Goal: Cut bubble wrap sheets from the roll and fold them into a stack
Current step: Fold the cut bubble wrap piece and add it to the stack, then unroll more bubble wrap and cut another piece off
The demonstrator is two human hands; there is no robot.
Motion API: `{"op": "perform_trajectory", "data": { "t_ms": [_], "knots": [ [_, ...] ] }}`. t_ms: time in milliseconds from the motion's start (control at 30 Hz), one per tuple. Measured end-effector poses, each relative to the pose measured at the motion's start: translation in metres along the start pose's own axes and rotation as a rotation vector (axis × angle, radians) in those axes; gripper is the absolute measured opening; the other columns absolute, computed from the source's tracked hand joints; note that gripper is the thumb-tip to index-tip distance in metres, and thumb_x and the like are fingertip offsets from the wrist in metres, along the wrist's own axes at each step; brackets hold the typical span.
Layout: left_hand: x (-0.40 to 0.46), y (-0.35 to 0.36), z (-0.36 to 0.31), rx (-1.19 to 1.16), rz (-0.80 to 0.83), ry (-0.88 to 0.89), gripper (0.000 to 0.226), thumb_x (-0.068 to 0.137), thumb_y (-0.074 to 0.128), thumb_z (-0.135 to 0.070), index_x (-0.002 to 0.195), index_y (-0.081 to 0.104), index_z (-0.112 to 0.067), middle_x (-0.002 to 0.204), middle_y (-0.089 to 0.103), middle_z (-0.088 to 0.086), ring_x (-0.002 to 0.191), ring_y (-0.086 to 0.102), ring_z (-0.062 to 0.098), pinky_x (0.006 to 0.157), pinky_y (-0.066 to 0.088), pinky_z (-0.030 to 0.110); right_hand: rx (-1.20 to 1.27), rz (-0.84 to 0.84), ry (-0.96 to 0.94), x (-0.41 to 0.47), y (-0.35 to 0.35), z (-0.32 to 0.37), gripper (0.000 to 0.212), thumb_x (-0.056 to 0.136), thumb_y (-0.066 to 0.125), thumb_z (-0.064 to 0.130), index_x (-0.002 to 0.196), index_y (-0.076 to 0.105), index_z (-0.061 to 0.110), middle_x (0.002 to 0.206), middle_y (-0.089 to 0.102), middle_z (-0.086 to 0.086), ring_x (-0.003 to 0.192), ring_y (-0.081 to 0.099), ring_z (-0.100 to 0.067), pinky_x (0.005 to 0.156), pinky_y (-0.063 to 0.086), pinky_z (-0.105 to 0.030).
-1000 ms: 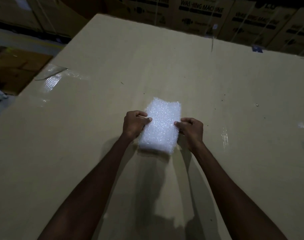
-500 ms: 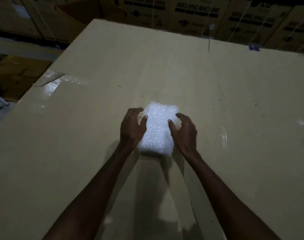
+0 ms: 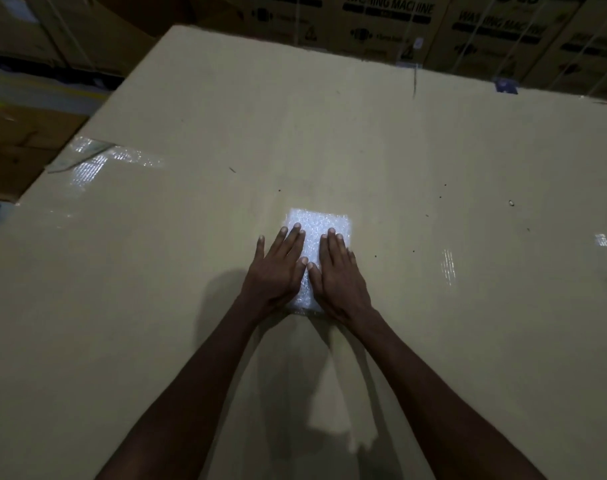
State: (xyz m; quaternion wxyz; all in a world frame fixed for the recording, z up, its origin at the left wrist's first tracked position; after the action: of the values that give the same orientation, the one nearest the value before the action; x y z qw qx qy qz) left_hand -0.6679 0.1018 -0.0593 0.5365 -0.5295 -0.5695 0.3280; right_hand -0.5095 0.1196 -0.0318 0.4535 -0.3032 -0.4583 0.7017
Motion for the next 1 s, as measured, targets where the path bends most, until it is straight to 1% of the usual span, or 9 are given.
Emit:
{"op": "perform_trajectory", "data": {
  "t_ms": [67,233,400,467,533,600,733,833,1000],
  "knots": [
    [-0.001,0.0,0.0,-0.012,0.004,-0.016,0.054,0.107,0.024,-0.033,0.154,0.036,-0.008,0.162,0.03,0.008,0.15,0.028,0.022,0.115,0.027,0.056,-0.008,0.011,0.001,0.002,0.003,-0.002,0.082,0.097,0.006,0.054,0.161,0.012,0.004,0.17,0.006,-0.013,0.157,0.004,-0.024,0.124,0.0,-0.035],
    [-0.003,0.002,0.0,-0.007,0.051,-0.036,0.056,0.107,0.023,-0.035,0.156,0.032,-0.009,0.163,0.026,0.007,0.15,0.026,0.021,0.115,0.025,0.058,0.007,0.036,0.013,0.002,0.007,-0.005,0.079,0.099,0.008,0.053,0.161,0.011,0.004,0.17,0.004,-0.012,0.158,0.002,-0.024,0.124,-0.001,-0.035],
    [0.013,-0.024,-0.002,0.012,0.337,-0.068,0.084,0.089,-0.01,-0.055,0.16,0.01,-0.014,0.168,0.001,0.0,0.155,-0.002,0.022,0.119,0.001,0.06,0.147,0.106,-0.008,0.003,-0.021,-0.001,0.065,0.111,0.032,0.037,0.161,0.007,0.006,0.17,0.0,-0.01,0.157,-0.001,-0.02,0.127,0.002,-0.038],
    [0.018,-0.042,-0.002,0.03,0.293,-0.021,0.087,0.089,-0.005,-0.055,0.158,0.019,-0.009,0.167,0.013,0.005,0.155,0.004,0.027,0.118,0.004,0.063,0.29,0.031,-0.021,-0.006,-0.044,-0.001,0.064,0.109,0.04,0.037,0.161,0.016,0.008,0.17,0.011,-0.006,0.157,0.008,-0.015,0.127,0.009,-0.035],
    [0.019,-0.059,-0.004,-0.001,0.167,-0.004,0.08,0.094,0.008,-0.051,0.152,0.035,-0.004,0.16,0.033,0.011,0.152,0.02,0.03,0.116,0.013,0.066,0.403,-0.082,-0.003,-0.023,-0.068,-0.003,0.062,0.107,0.047,0.04,0.16,0.027,0.013,0.168,0.023,0.001,0.154,0.02,-0.009,0.125,0.018,-0.03],
    [0.017,-0.071,-0.015,-0.044,0.074,-0.009,0.071,0.097,0.017,-0.045,0.147,0.045,-0.002,0.153,0.045,0.012,0.148,0.03,0.031,0.115,0.019,0.065,0.404,-0.148,-0.004,-0.047,-0.086,-0.011,0.06,0.106,0.049,0.042,0.158,0.035,0.016,0.164,0.032,0.004,0.15,0.029,-0.008,0.122,0.024,-0.027],
    [-0.009,-0.074,-0.069,-0.1,-0.07,0.037,0.057,0.1,0.027,-0.036,0.138,0.056,-0.004,0.143,0.057,0.01,0.14,0.044,0.031,0.111,0.029,0.063,0.305,-0.17,0.01,-0.107,-0.098,-0.048,0.058,0.103,0.046,0.046,0.15,0.048,0.013,0.155,0.048,-0.002,0.141,0.044,-0.016,0.117,0.035,-0.033],
    [-0.037,-0.059,-0.127,-0.19,-0.115,0.041,0.054,0.101,0.03,-0.035,0.135,0.06,-0.006,0.138,0.061,0.008,0.138,0.047,0.03,0.113,0.029,0.061,0.244,-0.165,0.037,-0.156,-0.102,-0.088,0.061,0.101,0.041,0.052,0.147,0.052,0.014,0.151,0.052,-0.003,0.138,0.048,-0.019,0.114,0.037,-0.031],
    [-0.074,-0.026,-0.241,-0.288,-0.01,0.014,0.061,0.101,0.019,-0.043,0.144,0.051,-0.013,0.149,0.051,0.004,0.145,0.036,0.022,0.12,0.019,0.054,0.185,-0.207,0.061,-0.244,-0.122,-0.166,0.059,0.102,0.04,0.051,0.145,0.054,0.014,0.148,0.055,-0.003,0.134,0.052,-0.02,0.11,0.041,-0.033]
  ]
}}
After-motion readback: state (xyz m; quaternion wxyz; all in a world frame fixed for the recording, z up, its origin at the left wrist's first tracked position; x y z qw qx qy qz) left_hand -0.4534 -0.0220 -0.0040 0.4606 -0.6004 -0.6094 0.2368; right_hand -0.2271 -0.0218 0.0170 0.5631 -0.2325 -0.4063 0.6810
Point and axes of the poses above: each hand's wrist, its own x-axis towards the middle knuckle, its own y-axis out of the palm, z = x × y, the point moved 1 cm from there along x, towards the middle knuckle
